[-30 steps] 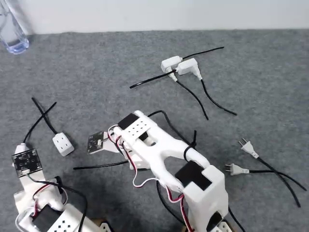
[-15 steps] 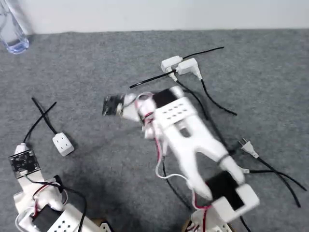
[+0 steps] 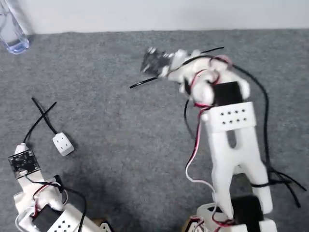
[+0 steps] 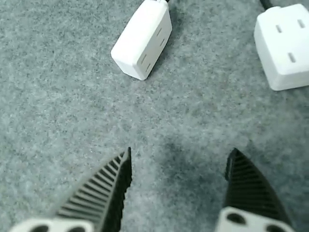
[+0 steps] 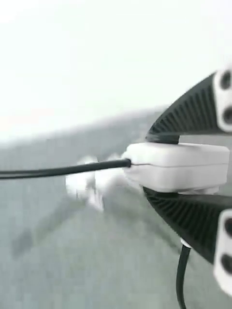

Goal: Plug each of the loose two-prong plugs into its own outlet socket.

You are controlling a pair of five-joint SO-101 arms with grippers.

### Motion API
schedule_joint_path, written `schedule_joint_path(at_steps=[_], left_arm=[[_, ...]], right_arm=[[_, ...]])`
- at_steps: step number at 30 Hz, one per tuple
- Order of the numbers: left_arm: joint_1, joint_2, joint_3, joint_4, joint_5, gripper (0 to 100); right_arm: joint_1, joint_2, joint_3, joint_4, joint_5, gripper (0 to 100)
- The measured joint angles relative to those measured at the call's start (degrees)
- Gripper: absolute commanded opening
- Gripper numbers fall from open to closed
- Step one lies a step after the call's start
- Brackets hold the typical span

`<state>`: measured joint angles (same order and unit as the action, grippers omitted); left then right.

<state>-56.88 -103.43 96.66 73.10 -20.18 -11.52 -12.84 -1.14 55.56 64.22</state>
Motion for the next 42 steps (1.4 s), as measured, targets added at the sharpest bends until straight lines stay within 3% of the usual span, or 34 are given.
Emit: schedule_joint_path(at_steps=[11,16,24,30,42], left_arm=[[0.0,0.0,0.0,0.0,0.18,30],[0.0,0.0,0.0,0.0,0.18,30],[0.0,0.0,0.0,0.0,3.6,30],[0.0,0.0,0.0,0.0,4.13,30],[0.0,0.0,0.0,0.0,4.48,30]], right_arm=[[4.57,21.98,0.09,-39.21,0.35,0.8],[4.4,36.04,-6.51,-46.77,0.18,0.8],[4.48,58.73,-21.89,-47.47,0.18,2.5],[4.48,62.68,-23.21,-46.42,0.18,27.4],[3.78,55.74,-24.53,-17.41,0.26,27.8]])
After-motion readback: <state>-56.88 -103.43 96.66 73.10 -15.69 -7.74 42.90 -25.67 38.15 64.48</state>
